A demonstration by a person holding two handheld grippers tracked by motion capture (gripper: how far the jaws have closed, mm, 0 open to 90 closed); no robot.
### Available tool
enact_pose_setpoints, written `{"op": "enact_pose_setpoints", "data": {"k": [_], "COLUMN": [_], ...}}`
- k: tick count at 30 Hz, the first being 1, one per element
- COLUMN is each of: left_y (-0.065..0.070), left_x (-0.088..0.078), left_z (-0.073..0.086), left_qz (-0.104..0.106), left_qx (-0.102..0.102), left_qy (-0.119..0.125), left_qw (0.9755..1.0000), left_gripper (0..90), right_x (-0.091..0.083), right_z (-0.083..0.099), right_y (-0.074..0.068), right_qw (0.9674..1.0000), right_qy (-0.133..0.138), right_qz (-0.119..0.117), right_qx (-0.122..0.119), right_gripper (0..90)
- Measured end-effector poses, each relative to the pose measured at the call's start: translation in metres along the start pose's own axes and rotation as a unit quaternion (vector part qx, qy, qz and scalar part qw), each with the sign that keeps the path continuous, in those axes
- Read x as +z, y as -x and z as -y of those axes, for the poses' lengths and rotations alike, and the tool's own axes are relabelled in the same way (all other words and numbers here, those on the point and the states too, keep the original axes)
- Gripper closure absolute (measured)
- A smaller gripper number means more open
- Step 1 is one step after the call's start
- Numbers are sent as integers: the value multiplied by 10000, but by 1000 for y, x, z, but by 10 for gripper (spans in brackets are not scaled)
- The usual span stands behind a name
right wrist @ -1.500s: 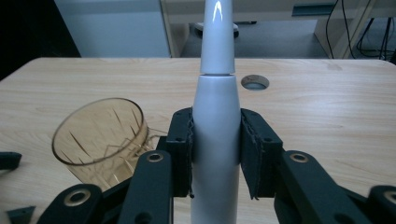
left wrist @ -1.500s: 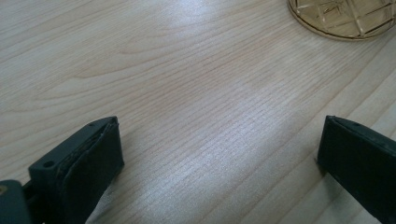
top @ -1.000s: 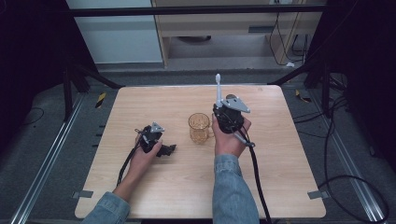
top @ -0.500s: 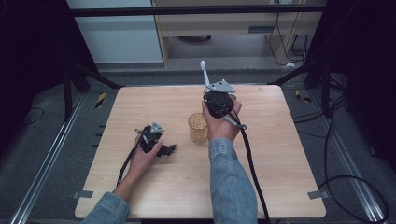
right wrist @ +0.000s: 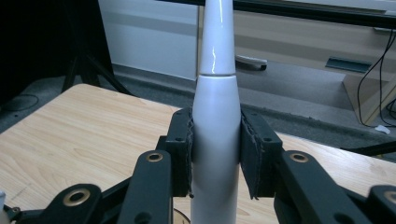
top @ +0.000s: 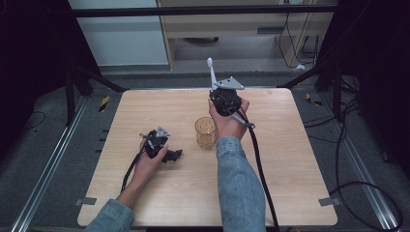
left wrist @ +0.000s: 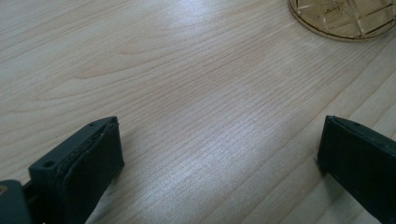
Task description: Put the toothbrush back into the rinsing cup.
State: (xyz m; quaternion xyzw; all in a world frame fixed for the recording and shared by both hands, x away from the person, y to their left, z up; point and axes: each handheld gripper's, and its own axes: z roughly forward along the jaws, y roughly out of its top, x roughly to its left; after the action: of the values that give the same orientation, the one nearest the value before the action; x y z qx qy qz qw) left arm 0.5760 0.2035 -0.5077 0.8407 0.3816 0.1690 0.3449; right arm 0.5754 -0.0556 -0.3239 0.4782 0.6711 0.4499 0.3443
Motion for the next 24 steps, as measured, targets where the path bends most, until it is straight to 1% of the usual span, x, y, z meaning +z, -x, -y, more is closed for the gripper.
{"op": "enact_pose_setpoints", "data": {"k": [5,6,7,8,9,10,12,14,16,19,23,24], "left_y": [0,0,0,0,0,0,0,0,0,0,0,0], "left_x": [0,0,0,0,0,0,0,0,0,0,0,0], "left_z": [0,0,0,0,0,0,0,0,0,0,0,0], "left_qz": [5,-9,-8,-9,-12,-12,-12,-12,-12,-13,-11,-12], "left_qx": [-4,8,8,9,6,3,4,3,2,4,1,3], "left_qy": [1,0,-2,0,2,4,4,4,4,4,5,5], "left_qw": [10000,10000,10000,10000,10000,10000,10000,10000,10000,10000,10000,10000], "left_gripper": [0,0,0,0,0,0,0,0,0,0,0,0], "right_x": [2,3,3,5,5,7,10,11,16,18,24,27], "right_z": [-1,-2,-2,-3,-3,-3,-2,-2,0,1,6,10], "right_y": [-3,-6,-6,-10,-10,-14,-17,-18,-19,-20,-24,-27], "right_qw": [9999,9999,9999,9998,9998,9997,9997,9997,9996,9996,9994,9993], "right_qy": [85,126,126,143,143,131,112,107,86,64,16,-24], "right_qz": [-31,-62,-62,-125,-125,-182,-212,-223,-263,-275,-343,-372], "right_qx": [46,63,63,53,53,31,17,20,76,64,88,67], "right_gripper": [669,669,669,669,669,669,669,669,669,669,669,669]}}
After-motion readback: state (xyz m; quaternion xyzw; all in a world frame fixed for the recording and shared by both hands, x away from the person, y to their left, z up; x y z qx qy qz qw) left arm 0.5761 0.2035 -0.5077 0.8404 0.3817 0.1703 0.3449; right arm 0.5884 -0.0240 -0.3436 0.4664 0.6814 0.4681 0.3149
